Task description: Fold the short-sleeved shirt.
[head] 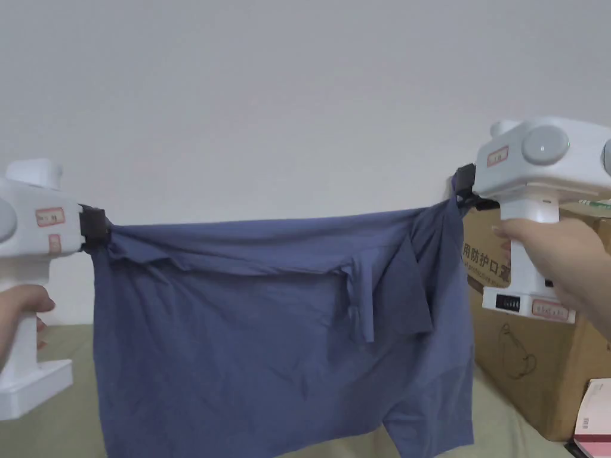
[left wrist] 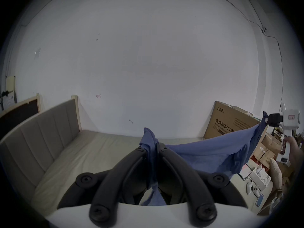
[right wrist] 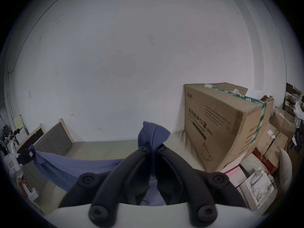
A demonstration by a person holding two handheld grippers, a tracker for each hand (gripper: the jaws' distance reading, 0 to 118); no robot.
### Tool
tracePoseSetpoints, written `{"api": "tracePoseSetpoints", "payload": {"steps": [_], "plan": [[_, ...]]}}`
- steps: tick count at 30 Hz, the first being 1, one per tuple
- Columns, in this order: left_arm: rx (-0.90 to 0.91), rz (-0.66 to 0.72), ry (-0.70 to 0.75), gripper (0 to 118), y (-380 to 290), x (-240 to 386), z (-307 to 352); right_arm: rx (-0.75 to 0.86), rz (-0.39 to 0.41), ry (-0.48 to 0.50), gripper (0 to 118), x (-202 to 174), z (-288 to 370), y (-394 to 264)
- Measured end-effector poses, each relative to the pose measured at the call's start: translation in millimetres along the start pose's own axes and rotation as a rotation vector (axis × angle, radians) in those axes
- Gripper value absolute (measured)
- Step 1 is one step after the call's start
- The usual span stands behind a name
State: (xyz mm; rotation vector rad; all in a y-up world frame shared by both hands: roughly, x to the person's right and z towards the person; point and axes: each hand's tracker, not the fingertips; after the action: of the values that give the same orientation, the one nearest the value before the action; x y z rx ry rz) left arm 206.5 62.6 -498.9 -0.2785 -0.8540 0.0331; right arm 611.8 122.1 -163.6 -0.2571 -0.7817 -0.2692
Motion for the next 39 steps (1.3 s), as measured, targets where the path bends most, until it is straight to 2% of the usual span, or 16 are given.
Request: {"api": "tracePoseSetpoints", "payload": {"steps": [2,6,11,13,19,22,24,26,28,31,34,35,36,37,38,39], "plan": [[-0.026,0.049,-0.008,9,-32,-1,-9,-0.020,-0.008,-0.016,5,10,-11,-36],[-0.194,0.170,-0.058,9,-133,1,-7,-0.196,-0.047,-0.040,5,47,-17,-154],[-0.300,0.159,-0.142,9,-242,10,54,-0.352,-0.105,-0.028,5,101,34,-285],[-0.295,0.154,-0.156,9,-267,11,87,-0.347,-0.127,-0.018,5,116,68,-321],[-0.229,0.141,-0.186,9,-289,10,185,-0.291,-0.148,0.001,5,120,185,-363],[-0.223,0.119,-0.145,9,-287,10,223,-0.270,-0.179,0.001,5,118,229,-370],[-0.265,0.043,-0.063,9,-288,10,234,-0.277,-0.177,0.003,5,115,246,-375],[-0.336,0.039,-0.037,9,-293,8,235,-0.311,-0.181,-0.010,5,117,251,-384],[-0.415,0.066,-0.056,9,-305,2,225,-0.378,-0.225,-0.007,5,122,242,-398],[-0.555,0.071,-0.048,9,-327,-2,203,-0.511,-0.219,-0.049,5,128,218,-420],[-0.692,0.140,-0.029,11,-354,-10,182,-0.597,-0.248,-0.087,8,132,199,-440],[-0.701,0.159,-0.015,18,-359,-11,180,-0.597,-0.266,-0.093,14,133,196,-444],[-0.684,0.162,-0.021,34,-363,-13,179,-0.605,-0.282,-0.106,38,134,192,-446],[-0.670,0.181,-0.016,71,-364,-15,180,-0.612,-0.294,-0.120,84,134,191,-446],[-0.659,0.209,-0.008,101,-363,-15,183,-0.613,-0.320,-0.140,102,134,191,-445],[-0.646,0.235,-0.024,115,-362,-16,185,-0.622,-0.323,-0.134,103,134,193,-444]]}}
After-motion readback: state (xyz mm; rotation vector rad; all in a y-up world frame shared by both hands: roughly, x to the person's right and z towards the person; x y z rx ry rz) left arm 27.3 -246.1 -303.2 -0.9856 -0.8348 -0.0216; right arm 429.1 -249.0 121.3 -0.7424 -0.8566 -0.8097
